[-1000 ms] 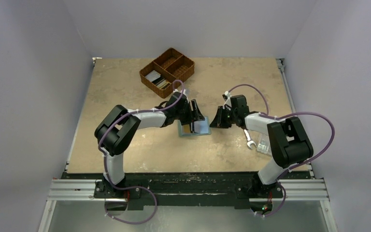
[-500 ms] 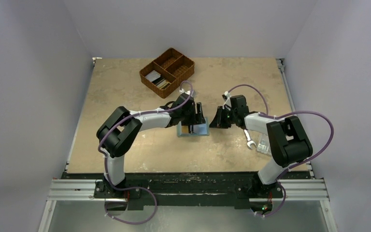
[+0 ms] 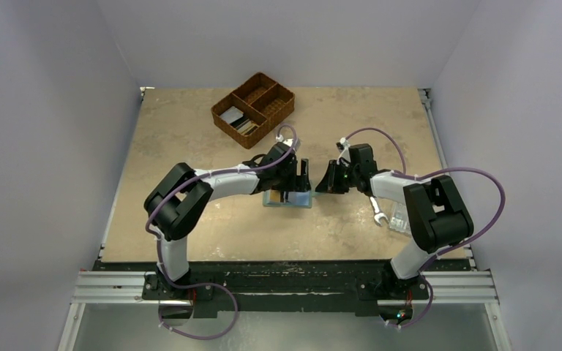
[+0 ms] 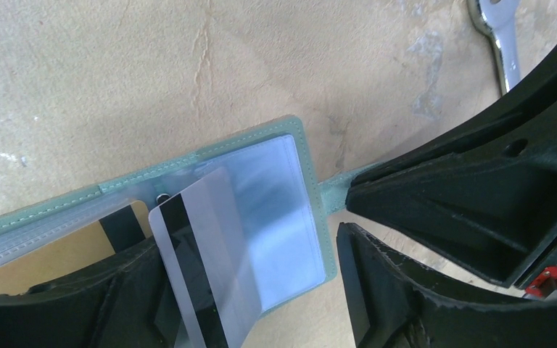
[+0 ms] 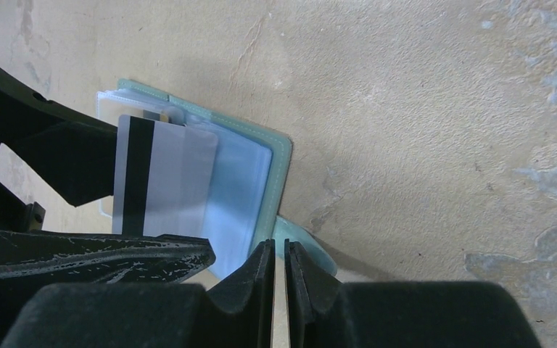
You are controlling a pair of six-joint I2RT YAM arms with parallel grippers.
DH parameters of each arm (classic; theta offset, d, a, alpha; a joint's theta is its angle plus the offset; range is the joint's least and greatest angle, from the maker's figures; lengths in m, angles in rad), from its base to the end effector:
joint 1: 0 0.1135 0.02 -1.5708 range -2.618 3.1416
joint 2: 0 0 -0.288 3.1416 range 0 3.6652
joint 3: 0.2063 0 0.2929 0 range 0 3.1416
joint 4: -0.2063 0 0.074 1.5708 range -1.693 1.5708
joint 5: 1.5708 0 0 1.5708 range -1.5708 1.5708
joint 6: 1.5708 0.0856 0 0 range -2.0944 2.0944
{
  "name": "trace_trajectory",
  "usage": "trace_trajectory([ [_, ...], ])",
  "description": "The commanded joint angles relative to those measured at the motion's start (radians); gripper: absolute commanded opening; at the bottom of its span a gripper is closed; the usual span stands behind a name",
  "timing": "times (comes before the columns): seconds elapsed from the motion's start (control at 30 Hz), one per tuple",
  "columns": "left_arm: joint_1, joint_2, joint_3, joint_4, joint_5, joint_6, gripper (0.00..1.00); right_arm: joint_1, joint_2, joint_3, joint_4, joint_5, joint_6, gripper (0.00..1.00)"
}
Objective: Put the credit cards into the card holder
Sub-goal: Insert the credit card into the card holder.
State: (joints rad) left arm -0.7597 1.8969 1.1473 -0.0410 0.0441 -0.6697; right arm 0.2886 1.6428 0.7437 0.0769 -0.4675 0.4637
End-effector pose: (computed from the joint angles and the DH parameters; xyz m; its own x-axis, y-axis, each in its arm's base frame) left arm 0.3419 -0.3300 0.1215 -0.8451 -0.0526 -0.5320 0.2372 0.8550 -0.4612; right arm 0.3423 0.1418 0.1035 -0.8733 0.1572 -0.4611 -0.1761 0.7806 0.5997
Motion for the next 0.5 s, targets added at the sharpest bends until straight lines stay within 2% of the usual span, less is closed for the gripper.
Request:
trace_trajectory([
  [0.0, 0.009, -0.046, -0.003, -0.075, -0.012, 0.063, 0.76, 0.000, 0.004, -0.001, 0.036, -0.027, 0.000, 0.18],
  [0.2, 0.050, -0.073, -0.059, 0.000, 0.054, 0.019, 0.78, 0.002, -0.014, -0.005, 0.053, -0.067, 0.000, 0.19],
  [0.47, 0.151, -0.099, -0.234, 0.339, 0.333, -0.112, 0.77, 0.011, 0.021, -0.017, 0.195, -0.227, 0.095, 0.22],
])
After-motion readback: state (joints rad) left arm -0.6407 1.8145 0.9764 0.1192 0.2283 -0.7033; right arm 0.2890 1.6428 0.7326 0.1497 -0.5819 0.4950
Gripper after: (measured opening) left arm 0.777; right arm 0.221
